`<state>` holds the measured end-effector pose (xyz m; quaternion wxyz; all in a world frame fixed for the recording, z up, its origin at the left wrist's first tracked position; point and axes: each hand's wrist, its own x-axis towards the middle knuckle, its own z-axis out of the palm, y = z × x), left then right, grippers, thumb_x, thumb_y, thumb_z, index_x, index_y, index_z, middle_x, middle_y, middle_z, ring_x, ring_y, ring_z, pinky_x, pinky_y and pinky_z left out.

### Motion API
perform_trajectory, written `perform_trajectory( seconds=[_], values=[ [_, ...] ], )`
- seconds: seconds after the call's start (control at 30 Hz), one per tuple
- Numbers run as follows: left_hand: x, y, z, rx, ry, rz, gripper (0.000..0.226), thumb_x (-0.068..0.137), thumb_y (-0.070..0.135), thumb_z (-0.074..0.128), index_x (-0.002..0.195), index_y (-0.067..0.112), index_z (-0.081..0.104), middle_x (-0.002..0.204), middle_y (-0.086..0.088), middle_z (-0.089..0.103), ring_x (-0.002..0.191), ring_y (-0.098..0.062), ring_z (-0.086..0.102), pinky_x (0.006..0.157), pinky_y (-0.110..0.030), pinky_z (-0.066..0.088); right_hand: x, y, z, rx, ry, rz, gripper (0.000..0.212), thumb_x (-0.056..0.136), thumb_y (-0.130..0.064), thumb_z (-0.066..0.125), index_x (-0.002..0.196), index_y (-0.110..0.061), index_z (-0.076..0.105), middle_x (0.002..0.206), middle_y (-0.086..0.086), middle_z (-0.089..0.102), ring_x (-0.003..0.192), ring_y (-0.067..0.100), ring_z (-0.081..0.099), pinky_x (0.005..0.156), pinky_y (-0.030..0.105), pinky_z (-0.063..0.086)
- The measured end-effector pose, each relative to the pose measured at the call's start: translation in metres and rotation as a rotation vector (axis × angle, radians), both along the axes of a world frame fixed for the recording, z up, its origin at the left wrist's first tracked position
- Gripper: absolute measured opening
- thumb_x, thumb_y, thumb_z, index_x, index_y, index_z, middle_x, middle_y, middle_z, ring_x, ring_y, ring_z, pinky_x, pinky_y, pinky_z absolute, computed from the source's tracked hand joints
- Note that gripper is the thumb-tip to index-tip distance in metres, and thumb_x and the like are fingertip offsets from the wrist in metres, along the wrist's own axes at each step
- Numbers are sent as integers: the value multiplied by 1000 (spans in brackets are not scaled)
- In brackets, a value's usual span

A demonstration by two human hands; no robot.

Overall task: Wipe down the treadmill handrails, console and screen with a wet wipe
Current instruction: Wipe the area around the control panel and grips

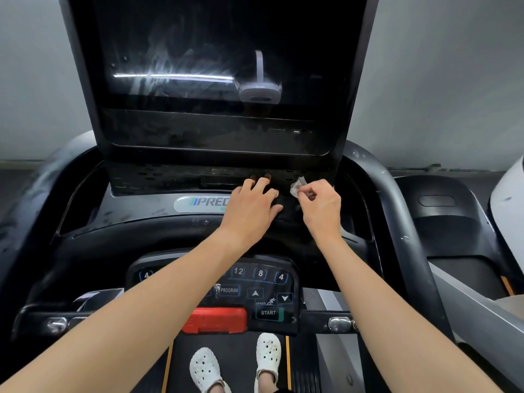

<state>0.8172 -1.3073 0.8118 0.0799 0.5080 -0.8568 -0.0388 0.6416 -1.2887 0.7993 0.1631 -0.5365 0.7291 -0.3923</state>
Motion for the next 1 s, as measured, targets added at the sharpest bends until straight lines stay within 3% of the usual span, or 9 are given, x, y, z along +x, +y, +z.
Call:
perform_trajectory(
  seconds=[0.1, 0.27, 0.4, 0.5, 0.6, 0.67, 0.8, 1.0],
  values=[
    [0, 1, 1, -1, -1, -1, 45, 106, 50, 46, 140, 24, 59, 155, -3, 46, 133, -29, 46, 103, -42, 46, -11, 2, -3, -4, 65, -53, 7, 92, -8, 67, 90, -13, 72, 90, -3, 59, 78, 9, 58, 70, 11, 44],
    [0, 1, 0, -7, -2, 2, 45, 106, 50, 46, 141, 25, 59, 153, -2, 47, 132, -28, 47, 103, -41, 47, -2, 7, -11, -30, 27, -211, 7, 91, -11, 69, 85, -9, 71, 95, -2, 58, 80, 13, 59, 75, 31, 53],
    [-1, 1, 1, 1, 8, 9, 45, 105, 49, 47, 140, 25, 59, 153, -3, 48, 133, -28, 47, 105, -43, 46, 14, 6, -9, -17, 39, -26, 11, 92, -21, 72, 85, -13, 76, 98, -5, 59, 85, 12, 61, 76, 23, 51],
    [-1, 1, 2, 15, 7, 12, 45, 105, 49, 46, 142, 25, 58, 154, -3, 46, 135, -28, 45, 106, -42, 45, 5, 3, -6, -17, 39, -38, 12, 93, -21, 73, 88, -11, 77, 95, -5, 60, 81, 9, 60, 72, 16, 48],
    [-1, 2, 3, 9, -2, 8, 45, 106, 49, 45, 142, 25, 58, 155, -2, 45, 135, -27, 45, 105, -41, 45, -4, 2, -7, -36, -81, -228, 5, 92, -14, 71, 93, -13, 76, 94, -5, 63, 84, 11, 62, 79, 33, 56],
    [-1, 2, 2, 9, -1, 8, 45, 106, 49, 45, 142, 25, 58, 155, -2, 45, 135, -27, 46, 104, -41, 45, 1, 1, -6, -34, -105, -268, 8, 92, -10, 69, 94, -13, 76, 94, -5, 63, 86, 10, 62, 81, 34, 56],
    [-1, 2, 3, 15, 6, 11, 43, 105, 48, 49, 140, 25, 59, 154, -4, 47, 134, -29, 47, 103, -42, 46, 17, -3, -2, -8, 85, -25, 11, 95, -12, 67, 96, -11, 78, 96, -5, 63, 80, 5, 57, 75, 16, 48],
    [-2, 3, 5, 17, 1, 16, 44, 105, 48, 48, 141, 25, 58, 155, -3, 46, 136, -28, 45, 106, -42, 44, -5, -4, 0, 11, 191, 46, 11, 96, -13, 67, 98, -8, 77, 95, -2, 63, 80, 9, 56, 76, 21, 46]
  ],
)
